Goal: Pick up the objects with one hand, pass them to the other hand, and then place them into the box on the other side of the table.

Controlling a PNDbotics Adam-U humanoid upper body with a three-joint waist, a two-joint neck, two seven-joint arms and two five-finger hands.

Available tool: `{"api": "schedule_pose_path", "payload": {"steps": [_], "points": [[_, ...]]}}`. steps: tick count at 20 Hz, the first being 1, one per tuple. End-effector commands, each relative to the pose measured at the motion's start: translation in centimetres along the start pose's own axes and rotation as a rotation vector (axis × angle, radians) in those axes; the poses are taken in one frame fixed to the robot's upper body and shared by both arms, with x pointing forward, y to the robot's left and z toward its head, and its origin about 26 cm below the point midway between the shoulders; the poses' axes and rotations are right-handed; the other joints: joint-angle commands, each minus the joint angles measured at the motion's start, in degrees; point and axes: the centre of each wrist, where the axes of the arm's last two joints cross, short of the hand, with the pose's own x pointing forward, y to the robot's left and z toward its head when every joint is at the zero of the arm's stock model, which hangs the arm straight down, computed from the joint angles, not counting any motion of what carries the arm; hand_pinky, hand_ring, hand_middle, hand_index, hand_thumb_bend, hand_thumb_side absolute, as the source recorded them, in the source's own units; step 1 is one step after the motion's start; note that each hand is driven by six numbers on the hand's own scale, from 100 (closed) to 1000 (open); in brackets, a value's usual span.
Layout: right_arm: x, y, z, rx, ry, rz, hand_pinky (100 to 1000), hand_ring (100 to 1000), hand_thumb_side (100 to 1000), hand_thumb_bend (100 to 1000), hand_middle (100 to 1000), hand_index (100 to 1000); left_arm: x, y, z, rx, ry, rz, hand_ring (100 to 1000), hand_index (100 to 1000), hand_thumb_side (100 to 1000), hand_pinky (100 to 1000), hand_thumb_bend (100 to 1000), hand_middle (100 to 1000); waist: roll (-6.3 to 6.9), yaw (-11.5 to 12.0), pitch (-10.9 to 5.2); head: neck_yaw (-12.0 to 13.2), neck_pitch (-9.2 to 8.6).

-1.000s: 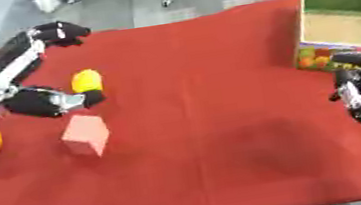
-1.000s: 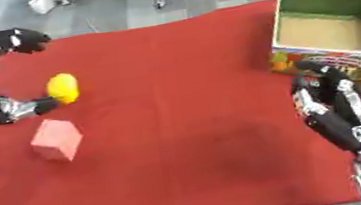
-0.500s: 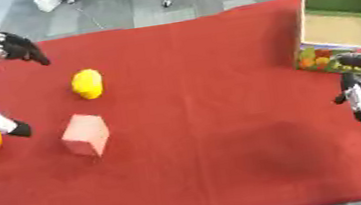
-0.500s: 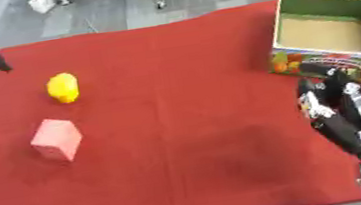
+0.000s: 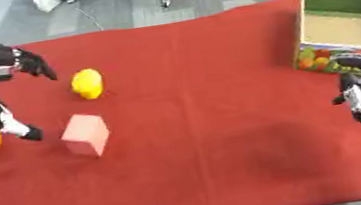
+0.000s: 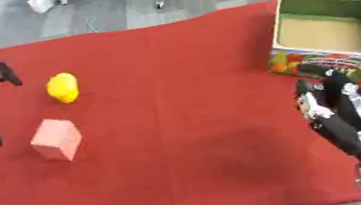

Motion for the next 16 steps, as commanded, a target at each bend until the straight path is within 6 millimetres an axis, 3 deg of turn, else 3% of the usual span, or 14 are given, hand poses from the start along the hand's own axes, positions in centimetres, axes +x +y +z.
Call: {"api": "schedule_pose_path", "payload": {"steps": [1,16], "points": [[0.4,-0.1,-0.2,0.005,-0.019,-0.005,512,197,554,100,163,806,-0.8,0.0,-0.5,-0.098,-0.006,-0.069,818,901,557,847,659,820,-0.85,-0.11,-1.07,0.04,0.29],[0.4,0.1,-0.3,0.011,-0.022,-0.011,512,197,557,100,163,806,-1.1,-3.1,-5.7,-0.146,-0.031,-0.095,812,889,537,839,623,808,-1.06,-0.5,-0.81,0.24,0.29]]}}
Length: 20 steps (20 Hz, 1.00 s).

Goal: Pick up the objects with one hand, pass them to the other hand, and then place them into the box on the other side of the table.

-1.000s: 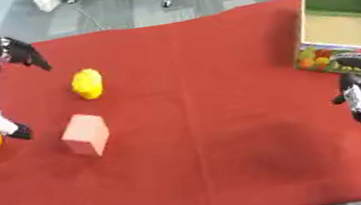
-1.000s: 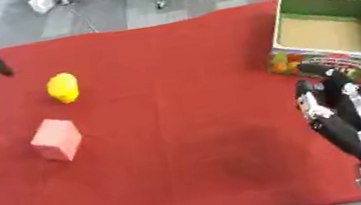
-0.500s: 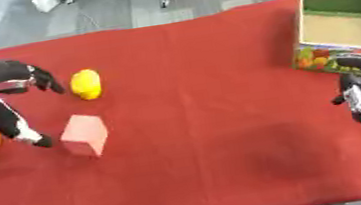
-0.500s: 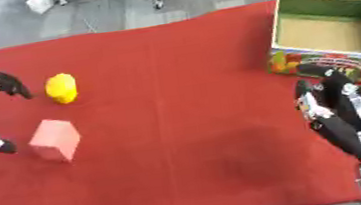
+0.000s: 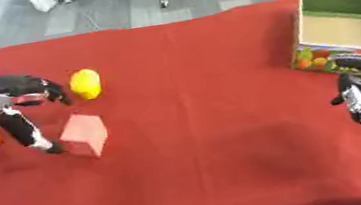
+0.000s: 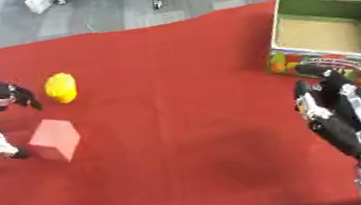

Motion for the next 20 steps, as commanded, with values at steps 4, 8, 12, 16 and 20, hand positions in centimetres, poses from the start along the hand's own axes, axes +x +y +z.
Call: {"api": "schedule_pose_path", "payload": {"steps": [4,8,12,16,20], "points": [[0.4,-0.2,-0.3,0.008,-0.023,0.001,513,197,560,100,163,806,-0.1,0.5,-0.3,-0.081,-0.057,-0.082,787,861,495,830,574,780,-0.73,-0.03,-0.78,0.13,0.29],[0.4,-0.2,-0.4,0.009,-0.023,0.001,513,197,560,100,163,806,-0.1,0.3,-0.5,-0.062,-0.06,-0.078,763,826,471,819,532,748,-0.73,-0.02,-0.76,0.18,0.29],[0.4,-0.2,-0.4,0.012,-0.025,0.001,513,197,561,100,163,806,-0.2,0.4,-0.4,-0.032,-0.061,-0.068,662,677,327,781,253,605,-0.72,0.04,-0.8,0.19,0.29],[0.5,-0.2,-0.4,0.016,-0.03,0.001,513,198,560,100,164,805,-0.1,1.0,0.9,0.102,-0.069,-0.013,645,632,264,774,147,568,-0.66,0.23,-0.89,0.14,0.29],[0.7,-0.3,-0.6,0.024,-0.039,0.003,514,198,558,100,164,805,0.6,2.3,3.0,0.285,-0.096,0.02,637,617,249,771,103,561,-0.57,0.43,-0.98,0.22,0.29]]}}
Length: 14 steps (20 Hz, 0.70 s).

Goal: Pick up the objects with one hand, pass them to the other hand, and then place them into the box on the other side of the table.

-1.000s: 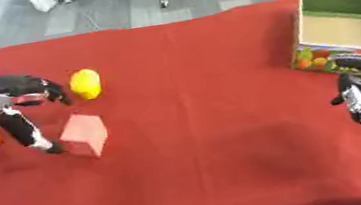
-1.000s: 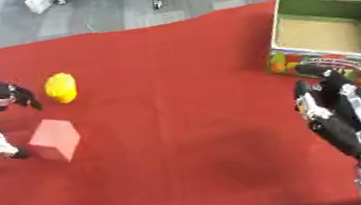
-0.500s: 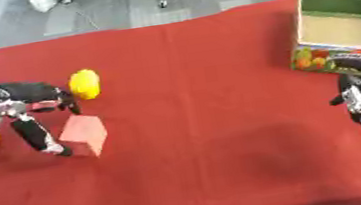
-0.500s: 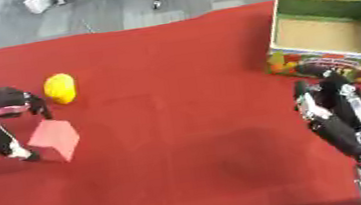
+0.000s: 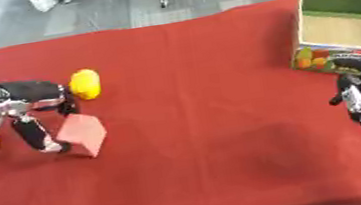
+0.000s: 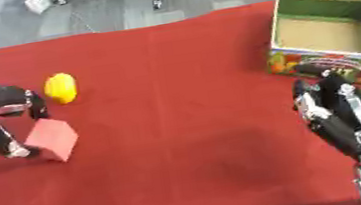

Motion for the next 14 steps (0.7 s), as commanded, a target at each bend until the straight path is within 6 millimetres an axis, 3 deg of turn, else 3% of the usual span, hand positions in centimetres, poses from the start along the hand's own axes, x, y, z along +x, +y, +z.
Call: {"api": "schedule_pose_path", "payload": {"steps": [1,7,14], "points": [[0.6,-0.4,-0.4,0.015,-0.031,0.012,513,198,556,100,164,805,0.1,2.6,2.7,0.145,-0.004,-0.022,635,613,249,769,100,559,-0.58,0.14,-1.01,0.21,0.29],[1.7,-0.8,-1.4,0.074,-0.127,0.063,515,201,511,100,163,811,2.6,3.3,3.6,0.402,-0.079,0.082,611,577,320,743,100,540,-1.0,0.36,-1.16,0.28,0.29],[4.4,0.2,-4.7,0.25,-0.36,0.119,512,207,448,138,163,833,6.2,0.7,2.2,0.609,-0.163,0.334,594,561,515,716,100,533,-2.06,0.44,-1.43,0.06,0.29]]}}
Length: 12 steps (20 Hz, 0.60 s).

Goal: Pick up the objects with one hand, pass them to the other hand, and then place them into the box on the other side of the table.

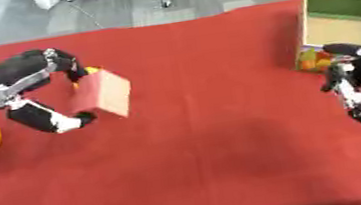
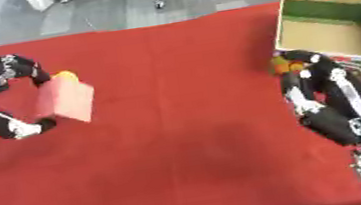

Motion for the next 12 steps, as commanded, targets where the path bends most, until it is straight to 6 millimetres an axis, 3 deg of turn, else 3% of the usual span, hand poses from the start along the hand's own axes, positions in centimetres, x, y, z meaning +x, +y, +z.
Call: {"api": "schedule_pose_path", "payload": {"steps": [1,2,3,8,12], "points": [[1.5,-0.5,-1.6,0.074,-0.125,0.056,512,208,445,158,163,842,1.4,-0.5,-0.6,0.098,-0.036,0.084,593,560,529,714,100,532,-0.81,0.1,-1.41,0.02,0.29],[1.8,-0.5,-2.2,0.096,-0.159,0.076,513,210,449,226,164,856,1.8,-1.4,-1.0,0.109,-0.048,0.125,594,562,545,713,100,534,-0.85,0.17,-1.39,0.02,0.29],[2.0,-0.5,-2.6,0.115,-0.188,0.097,513,210,443,193,165,856,2.1,-2.3,-1.5,0.118,-0.062,0.166,594,562,548,713,100,534,-0.84,0.26,-1.38,-0.04,0.29],[3.2,-0.8,-4.3,0.237,-0.329,0.228,519,227,448,399,178,904,3.9,-7.1,-4.9,0.133,-0.129,0.371,596,565,589,710,100,537,-0.78,1.15,-1.52,-0.72,0.29],[4.1,-1.3,-5.5,0.323,-0.441,0.342,522,248,455,526,194,935,4.6,-9.3,-6.6,0.104,-0.175,0.463,594,563,606,709,100,534,-0.74,1.69,-1.51,-1.22,0.29]]}}
